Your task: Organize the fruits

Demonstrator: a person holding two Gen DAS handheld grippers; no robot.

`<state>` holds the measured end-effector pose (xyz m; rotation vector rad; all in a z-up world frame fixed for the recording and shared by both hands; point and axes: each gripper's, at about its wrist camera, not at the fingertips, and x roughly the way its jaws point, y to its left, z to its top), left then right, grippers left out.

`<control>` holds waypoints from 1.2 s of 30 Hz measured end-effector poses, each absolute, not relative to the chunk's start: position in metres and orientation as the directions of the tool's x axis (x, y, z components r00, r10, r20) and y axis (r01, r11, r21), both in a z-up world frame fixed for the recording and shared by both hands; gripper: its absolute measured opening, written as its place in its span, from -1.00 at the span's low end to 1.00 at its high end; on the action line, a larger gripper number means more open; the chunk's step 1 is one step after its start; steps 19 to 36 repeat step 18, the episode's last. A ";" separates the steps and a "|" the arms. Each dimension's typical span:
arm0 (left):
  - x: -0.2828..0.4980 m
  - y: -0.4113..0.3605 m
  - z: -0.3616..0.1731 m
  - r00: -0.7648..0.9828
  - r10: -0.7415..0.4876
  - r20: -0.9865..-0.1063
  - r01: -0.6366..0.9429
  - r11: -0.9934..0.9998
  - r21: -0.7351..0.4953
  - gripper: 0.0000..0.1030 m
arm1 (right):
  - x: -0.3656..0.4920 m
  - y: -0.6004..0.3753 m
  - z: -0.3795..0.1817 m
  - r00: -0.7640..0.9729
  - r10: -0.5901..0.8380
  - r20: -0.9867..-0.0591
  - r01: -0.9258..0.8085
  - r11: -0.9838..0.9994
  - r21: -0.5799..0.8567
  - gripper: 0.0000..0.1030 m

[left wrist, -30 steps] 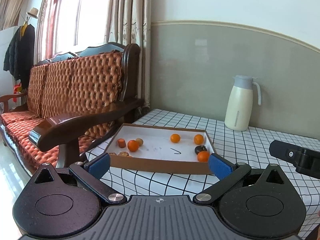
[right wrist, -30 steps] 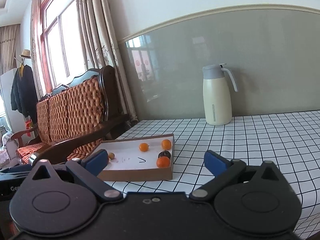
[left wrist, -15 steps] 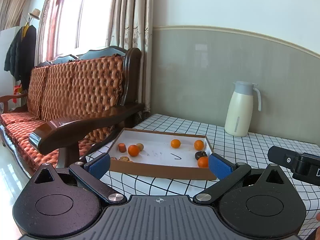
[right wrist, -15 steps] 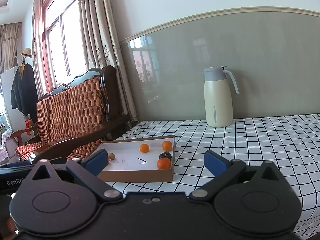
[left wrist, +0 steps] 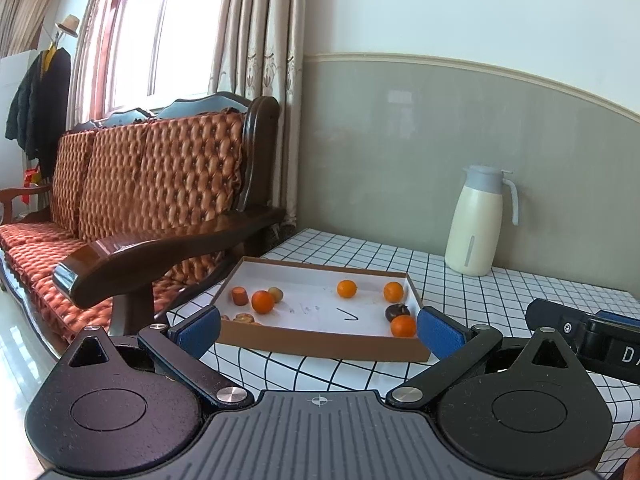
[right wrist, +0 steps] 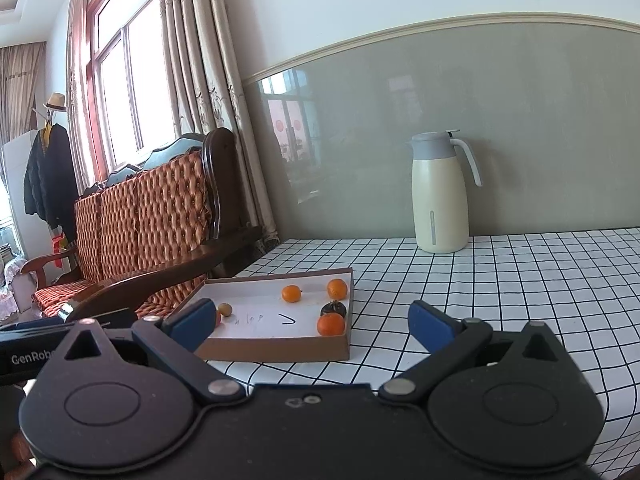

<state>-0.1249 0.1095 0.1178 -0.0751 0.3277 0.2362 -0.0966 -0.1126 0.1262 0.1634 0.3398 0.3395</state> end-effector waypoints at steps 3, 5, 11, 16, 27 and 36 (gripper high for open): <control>-0.124 0.110 0.117 0.919 0.215 -0.332 -0.242 0.969 -0.042 1.00 | -0.097 -0.112 0.126 0.887 0.353 -0.298 -0.299 0.930 0.213 0.88; -0.123 0.109 0.117 0.918 0.212 -0.336 -0.241 0.970 -0.046 1.00 | -0.096 -0.112 0.126 0.886 0.356 -0.298 -0.301 0.929 0.214 0.88; -0.123 0.110 0.116 0.919 0.209 -0.334 -0.240 0.969 -0.055 1.00 | -0.096 -0.108 0.126 0.882 0.362 -0.301 -0.308 0.928 0.211 0.88; -0.123 0.116 0.111 0.936 0.166 -0.310 -0.205 0.974 -0.097 1.00 | -0.095 -0.106 0.125 0.880 0.369 -0.300 -0.317 0.925 0.209 0.88; -0.119 0.115 0.108 0.937 0.158 -0.313 -0.195 0.977 -0.091 1.00 | -0.093 -0.107 0.123 0.878 0.369 -0.305 -0.316 0.925 0.211 0.88; -0.119 0.115 0.108 0.937 0.158 -0.313 -0.195 0.977 -0.091 1.00 | -0.093 -0.107 0.123 0.878 0.369 -0.305 -0.316 0.925 0.211 0.88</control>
